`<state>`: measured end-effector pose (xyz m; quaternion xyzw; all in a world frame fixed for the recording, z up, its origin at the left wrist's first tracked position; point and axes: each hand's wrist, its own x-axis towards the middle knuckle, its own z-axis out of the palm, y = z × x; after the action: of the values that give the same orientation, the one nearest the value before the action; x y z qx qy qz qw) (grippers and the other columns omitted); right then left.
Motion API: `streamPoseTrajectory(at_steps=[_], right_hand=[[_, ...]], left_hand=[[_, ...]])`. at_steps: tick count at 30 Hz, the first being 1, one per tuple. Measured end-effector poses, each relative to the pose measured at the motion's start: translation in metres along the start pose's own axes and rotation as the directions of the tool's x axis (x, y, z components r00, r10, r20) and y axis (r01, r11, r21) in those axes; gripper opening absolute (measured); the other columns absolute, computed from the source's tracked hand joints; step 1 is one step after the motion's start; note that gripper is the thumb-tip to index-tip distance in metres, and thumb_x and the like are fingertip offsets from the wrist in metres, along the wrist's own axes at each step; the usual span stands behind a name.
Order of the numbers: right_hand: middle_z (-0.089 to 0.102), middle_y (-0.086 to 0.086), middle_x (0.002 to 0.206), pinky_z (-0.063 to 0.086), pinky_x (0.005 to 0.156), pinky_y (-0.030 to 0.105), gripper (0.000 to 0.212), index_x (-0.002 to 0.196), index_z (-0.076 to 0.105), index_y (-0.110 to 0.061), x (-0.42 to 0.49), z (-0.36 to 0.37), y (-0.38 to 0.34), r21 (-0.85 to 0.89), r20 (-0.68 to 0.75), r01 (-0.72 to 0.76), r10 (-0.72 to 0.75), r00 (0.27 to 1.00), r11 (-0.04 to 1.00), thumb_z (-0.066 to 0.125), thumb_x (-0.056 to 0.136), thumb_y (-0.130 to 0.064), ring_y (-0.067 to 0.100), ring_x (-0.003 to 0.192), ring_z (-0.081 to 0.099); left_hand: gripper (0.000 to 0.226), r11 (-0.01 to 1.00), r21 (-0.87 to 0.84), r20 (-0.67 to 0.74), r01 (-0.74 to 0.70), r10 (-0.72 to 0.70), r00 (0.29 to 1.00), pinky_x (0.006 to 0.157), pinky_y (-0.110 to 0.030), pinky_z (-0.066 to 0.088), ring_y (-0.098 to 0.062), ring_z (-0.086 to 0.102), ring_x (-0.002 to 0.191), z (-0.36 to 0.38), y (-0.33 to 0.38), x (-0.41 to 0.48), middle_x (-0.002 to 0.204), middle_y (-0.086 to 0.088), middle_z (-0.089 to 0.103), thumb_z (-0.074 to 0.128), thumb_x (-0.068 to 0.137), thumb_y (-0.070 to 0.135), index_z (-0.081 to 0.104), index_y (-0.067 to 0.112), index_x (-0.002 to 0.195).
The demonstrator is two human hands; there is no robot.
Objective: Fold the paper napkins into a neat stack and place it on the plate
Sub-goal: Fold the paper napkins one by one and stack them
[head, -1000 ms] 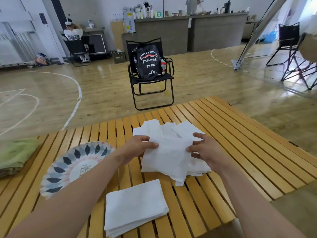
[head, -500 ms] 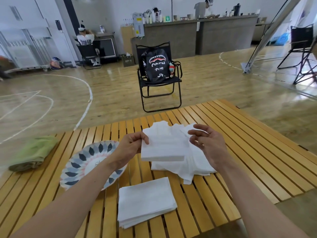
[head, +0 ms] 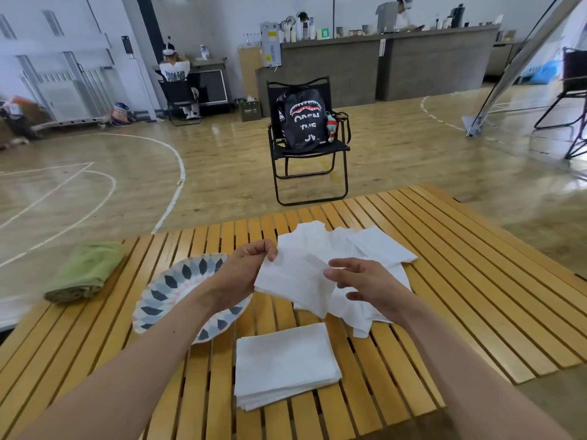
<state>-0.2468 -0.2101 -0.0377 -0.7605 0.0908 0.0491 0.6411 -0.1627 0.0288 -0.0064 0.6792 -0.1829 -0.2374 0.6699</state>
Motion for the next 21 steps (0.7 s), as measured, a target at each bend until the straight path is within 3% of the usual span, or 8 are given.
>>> streamPoseTrajectory(at_steps=[4, 8, 11, 13, 16, 21], right_hand=[[0.072, 0.006, 0.12, 0.056, 0.094, 0.039, 0.047, 0.128, 0.063, -0.012, 0.005, 0.01, -0.001, 0.188, 0.155, -0.083, 0.054, 0.986, 0.979, 0.076, 0.086, -0.03, 0.023, 0.112, 0.069], [0.077, 0.011, 0.106, 0.06, 0.08, 0.034, 0.034, 0.12, 0.068, -0.005, -0.002, 0.008, -0.008, 0.248, 0.166, -0.089, 0.048, 0.985, 0.965, 0.075, 0.088, -0.013, 0.023, 0.093, 0.075], [0.078, 0.007, 0.098, 0.059, 0.068, 0.026, 0.031, 0.116, 0.07, -0.008, -0.011, 0.009, -0.009, 0.136, 0.167, -0.089, 0.066, 0.984, 0.987, 0.076, 0.086, -0.012, 0.018, 0.083, 0.076], [0.077, 0.009, 0.101, 0.06, 0.068, 0.027, 0.03, 0.114, 0.07, -0.009, -0.014, 0.013, -0.007, 0.011, 0.175, -0.088, 0.085, 0.981, 0.996, 0.078, 0.085, -0.014, 0.019, 0.084, 0.076], [0.075, 0.01, 0.1, 0.06, 0.065, 0.027, 0.03, 0.109, 0.07, -0.01, -0.015, 0.025, -0.002, -0.175, 0.158, -0.088, 0.116, 0.981, 0.981, 0.081, 0.082, -0.016, 0.019, 0.08, 0.076], [0.074, 0.014, 0.097, 0.063, 0.066, 0.031, 0.031, 0.104, 0.07, -0.009, -0.014, 0.037, 0.009, -0.369, 0.119, -0.103, 0.156, 0.981, 0.924, 0.085, 0.078, -0.016, 0.026, 0.08, 0.076]], left_hand=[[0.028, 0.993, -0.102, -0.028, 0.052, -0.055, 0.998, 0.044, -0.021, 0.043, -0.021, 0.065, 0.072, -0.002, 0.008, -0.011, 0.088, -0.008, 0.064, 0.037, 0.096, 0.006, 0.056, 0.011, 0.076], [0.023, 0.998, -0.042, -0.053, 0.047, -0.049, 0.997, 0.058, -0.032, 0.037, -0.024, 0.057, 0.073, -0.016, 0.008, -0.025, 0.086, -0.01, 0.06, 0.047, 0.079, 0.027, 0.062, 0.01, 0.076], [0.02, 0.948, 0.308, -0.114, 0.081, -0.048, 0.992, 0.06, -0.029, 0.052, -0.023, 0.067, 0.075, -0.022, 0.006, -0.04, 0.084, -0.003, 0.073, 0.069, 0.089, 0.027, 0.063, 0.008, 0.093], [0.028, 0.872, 0.456, -0.139, 0.176, -0.125, 0.982, 0.061, -0.027, 0.055, -0.022, 0.072, 0.077, -0.023, 0.002, -0.049, 0.088, -0.006, 0.077, 0.076, 0.085, 0.021, 0.059, 0.015, 0.105], [0.035, 0.782, 0.553, -0.163, 0.288, -0.238, 0.958, 0.063, -0.025, 0.056, -0.014, 0.074, 0.079, -0.025, -0.016, -0.061, 0.088, -0.002, 0.078, 0.079, 0.082, 0.022, 0.061, 0.024, 0.111], [0.022, 0.669, 0.686, -0.198, 0.285, -0.206, 0.958, 0.064, -0.023, 0.06, -0.008, 0.073, 0.077, -0.024, -0.037, -0.077, 0.09, 0.003, 0.075, 0.08, 0.082, 0.023, 0.07, 0.019, 0.101]])
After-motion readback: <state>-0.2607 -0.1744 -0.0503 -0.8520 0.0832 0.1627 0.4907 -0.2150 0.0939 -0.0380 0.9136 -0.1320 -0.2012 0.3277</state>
